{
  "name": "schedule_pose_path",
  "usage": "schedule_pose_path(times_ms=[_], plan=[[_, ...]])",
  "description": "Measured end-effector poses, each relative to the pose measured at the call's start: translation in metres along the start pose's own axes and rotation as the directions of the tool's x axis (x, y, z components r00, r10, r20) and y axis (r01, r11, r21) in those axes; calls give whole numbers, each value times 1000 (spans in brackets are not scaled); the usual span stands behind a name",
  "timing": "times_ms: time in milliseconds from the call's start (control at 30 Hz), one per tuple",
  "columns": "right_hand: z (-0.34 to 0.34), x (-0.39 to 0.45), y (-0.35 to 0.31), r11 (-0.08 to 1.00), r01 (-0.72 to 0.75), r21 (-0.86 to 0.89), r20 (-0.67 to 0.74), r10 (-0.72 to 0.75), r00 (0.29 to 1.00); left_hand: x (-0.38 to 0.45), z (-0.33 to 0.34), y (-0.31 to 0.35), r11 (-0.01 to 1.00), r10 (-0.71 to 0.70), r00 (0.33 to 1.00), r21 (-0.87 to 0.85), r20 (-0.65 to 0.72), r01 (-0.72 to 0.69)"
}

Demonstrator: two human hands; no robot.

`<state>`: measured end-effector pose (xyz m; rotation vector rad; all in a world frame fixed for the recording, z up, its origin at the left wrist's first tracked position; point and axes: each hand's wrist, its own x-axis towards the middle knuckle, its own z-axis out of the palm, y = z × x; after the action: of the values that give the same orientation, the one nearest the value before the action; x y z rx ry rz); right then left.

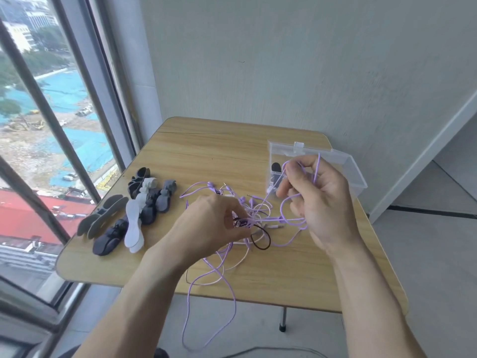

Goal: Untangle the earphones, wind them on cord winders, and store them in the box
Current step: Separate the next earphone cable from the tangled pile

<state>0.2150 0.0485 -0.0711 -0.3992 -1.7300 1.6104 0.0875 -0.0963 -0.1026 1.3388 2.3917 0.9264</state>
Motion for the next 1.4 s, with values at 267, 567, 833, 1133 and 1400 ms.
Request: schedule_pose_path(times_ms=[267,567,833,1133,1400], plan=[[-13,0,-5,997,37,69,-89,-30,996,0,-6,-2,996,-16,998,-87,-58,11],[-22,3,-1,983,183,-13,-211,-182,960,12,-1,-5,987,-121,800,-158,-587,33],[-17,0,2,999,34,-43,-43,-35,998,9,5,9,984,-18,905,-167,-425,-59],[-13,-3,-7,983,28,179,181,-61,982,8,20,13,983,123,989,-127,-83,-133],[-23,2,4,980,-195,-51,96,199,975,5,1,20,965,156,832,-99,-532,-244]])
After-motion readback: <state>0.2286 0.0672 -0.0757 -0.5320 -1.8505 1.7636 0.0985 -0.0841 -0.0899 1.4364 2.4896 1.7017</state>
